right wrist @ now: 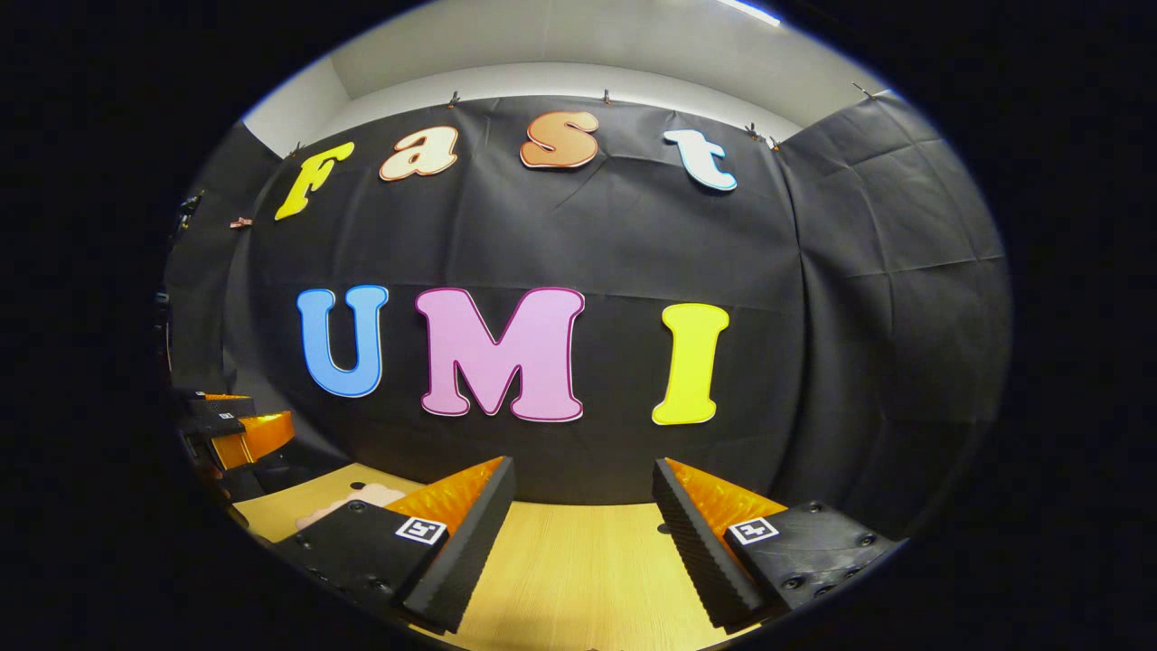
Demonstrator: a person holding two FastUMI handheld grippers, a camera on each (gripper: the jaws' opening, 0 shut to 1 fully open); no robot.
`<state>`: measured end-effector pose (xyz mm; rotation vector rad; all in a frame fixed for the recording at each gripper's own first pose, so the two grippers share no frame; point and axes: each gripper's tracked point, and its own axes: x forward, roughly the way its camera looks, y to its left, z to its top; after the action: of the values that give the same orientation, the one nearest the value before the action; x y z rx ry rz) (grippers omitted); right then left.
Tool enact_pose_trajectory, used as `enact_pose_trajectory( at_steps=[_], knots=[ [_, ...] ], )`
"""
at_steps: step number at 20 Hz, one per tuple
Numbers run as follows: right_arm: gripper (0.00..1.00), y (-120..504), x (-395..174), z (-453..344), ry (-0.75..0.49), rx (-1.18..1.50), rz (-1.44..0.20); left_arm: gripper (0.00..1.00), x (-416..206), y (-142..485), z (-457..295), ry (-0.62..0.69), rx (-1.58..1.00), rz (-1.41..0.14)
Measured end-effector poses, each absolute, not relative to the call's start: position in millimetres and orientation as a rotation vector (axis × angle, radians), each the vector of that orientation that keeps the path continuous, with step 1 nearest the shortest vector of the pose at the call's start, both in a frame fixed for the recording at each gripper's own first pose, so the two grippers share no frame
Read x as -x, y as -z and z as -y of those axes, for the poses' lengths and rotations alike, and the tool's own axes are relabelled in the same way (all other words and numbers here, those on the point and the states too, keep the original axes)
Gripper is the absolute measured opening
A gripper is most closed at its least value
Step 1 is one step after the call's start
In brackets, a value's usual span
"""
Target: First open the suitcase, pack the skin care products into it, and then close the suitcase.
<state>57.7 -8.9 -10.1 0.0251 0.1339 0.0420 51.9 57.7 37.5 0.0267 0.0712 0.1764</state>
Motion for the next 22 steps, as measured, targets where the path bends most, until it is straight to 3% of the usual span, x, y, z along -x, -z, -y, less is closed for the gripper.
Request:
enact_pose_trajectory(
  at_steps=[4,9,22],
  knots=[
    [0.93,8,-48,-6,-0.052,-0.035,-0.136,0.94,-45,-40,-59,-0.154,-0.064,-0.069],
    [1.0,9,-40,-19,-0.054,-0.032,-0.138,0.94,-39,-43,-67,-0.152,-0.069,-0.063],
    [0.97,1,-31,-46,-0.025,-0.04,-0.124,0.94,-26,-37,-79,-0.093,-0.086,-0.048]
  ],
)
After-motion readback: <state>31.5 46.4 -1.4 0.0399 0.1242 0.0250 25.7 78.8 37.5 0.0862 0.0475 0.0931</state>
